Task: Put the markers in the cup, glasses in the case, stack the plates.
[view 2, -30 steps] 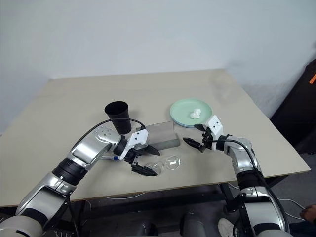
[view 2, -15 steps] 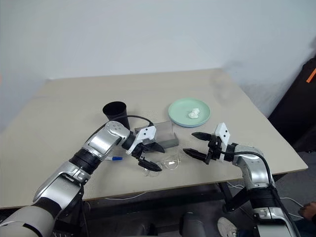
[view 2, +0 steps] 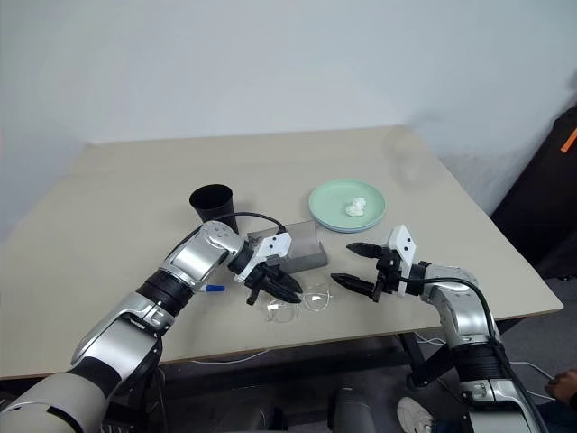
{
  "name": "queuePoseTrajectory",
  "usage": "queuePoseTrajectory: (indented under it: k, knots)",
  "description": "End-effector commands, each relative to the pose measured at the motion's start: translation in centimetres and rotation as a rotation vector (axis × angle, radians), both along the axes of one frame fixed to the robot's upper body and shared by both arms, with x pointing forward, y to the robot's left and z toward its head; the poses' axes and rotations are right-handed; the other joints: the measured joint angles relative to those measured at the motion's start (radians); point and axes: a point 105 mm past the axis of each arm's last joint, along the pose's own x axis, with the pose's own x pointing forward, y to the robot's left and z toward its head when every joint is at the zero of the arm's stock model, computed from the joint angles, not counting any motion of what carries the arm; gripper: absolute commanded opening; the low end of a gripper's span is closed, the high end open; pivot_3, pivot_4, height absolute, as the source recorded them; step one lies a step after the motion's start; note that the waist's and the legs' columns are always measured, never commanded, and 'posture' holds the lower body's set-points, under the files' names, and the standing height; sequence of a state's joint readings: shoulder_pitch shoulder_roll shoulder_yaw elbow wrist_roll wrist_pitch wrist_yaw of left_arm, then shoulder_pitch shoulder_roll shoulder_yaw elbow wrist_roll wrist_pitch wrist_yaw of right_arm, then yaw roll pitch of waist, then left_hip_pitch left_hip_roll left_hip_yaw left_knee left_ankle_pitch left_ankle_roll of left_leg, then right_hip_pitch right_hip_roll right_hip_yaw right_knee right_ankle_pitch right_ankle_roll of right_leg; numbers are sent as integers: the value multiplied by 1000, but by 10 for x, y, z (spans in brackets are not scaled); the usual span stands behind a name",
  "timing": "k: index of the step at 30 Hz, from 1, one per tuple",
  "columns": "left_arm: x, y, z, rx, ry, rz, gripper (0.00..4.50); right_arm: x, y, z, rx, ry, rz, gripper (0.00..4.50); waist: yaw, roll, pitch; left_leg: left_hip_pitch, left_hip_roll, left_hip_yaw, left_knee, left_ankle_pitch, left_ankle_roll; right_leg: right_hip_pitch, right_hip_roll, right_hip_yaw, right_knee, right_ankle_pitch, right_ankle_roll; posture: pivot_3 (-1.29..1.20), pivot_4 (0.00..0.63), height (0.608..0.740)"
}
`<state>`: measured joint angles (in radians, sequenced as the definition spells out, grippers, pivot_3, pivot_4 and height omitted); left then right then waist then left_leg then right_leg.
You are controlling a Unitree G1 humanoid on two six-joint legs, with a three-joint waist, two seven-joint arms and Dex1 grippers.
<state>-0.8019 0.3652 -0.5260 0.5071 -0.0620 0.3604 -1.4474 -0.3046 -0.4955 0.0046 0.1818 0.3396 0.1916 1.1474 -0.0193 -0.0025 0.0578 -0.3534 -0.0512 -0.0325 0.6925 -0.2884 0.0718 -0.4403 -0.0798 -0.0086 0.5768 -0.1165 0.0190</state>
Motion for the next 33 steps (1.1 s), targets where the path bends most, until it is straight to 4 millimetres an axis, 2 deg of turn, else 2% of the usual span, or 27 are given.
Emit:
queuePoseTrajectory:
  k: [1,13,16,23,26,33]
  knots:
    - [4,-2,10,-13,-39,-9,1245,0,2,17,17,-60,20,4500,0,0,0,0,0,0,0,0,0,0,0,0,0,0,0,0,0,728]
    - [3,-3,6,-9,-32,-6,1245,-6,0,16,-3,-56,49,4500,0,0,0,-3,0,-1,3,0,0,-1,0,0,0,1,2,0,0,728]
    - [2,-2,5,-9,-23,0,638,-4,1,13,-3,-55,42,4500,0,0,0,-3,0,0,3,0,0,-1,0,0,0,1,2,0,0,728]
    - [2,-1,5,-8,-25,1,638,-4,0,10,-6,-56,36,4500,0,0,0,-4,0,0,5,0,0,-1,0,0,0,2,2,0,0,728]
    - [3,0,5,-7,-27,5,11,-3,-1,9,-10,-60,25,4500,0,0,0,-4,0,-1,5,0,0,-1,0,0,0,2,2,0,0,728]
    - [5,-1,4,-10,-41,10,11,-2,-2,7,-17,-65,14,4500,0,0,0,-4,0,0,6,0,0,0,0,0,0,2,2,0,0,728]
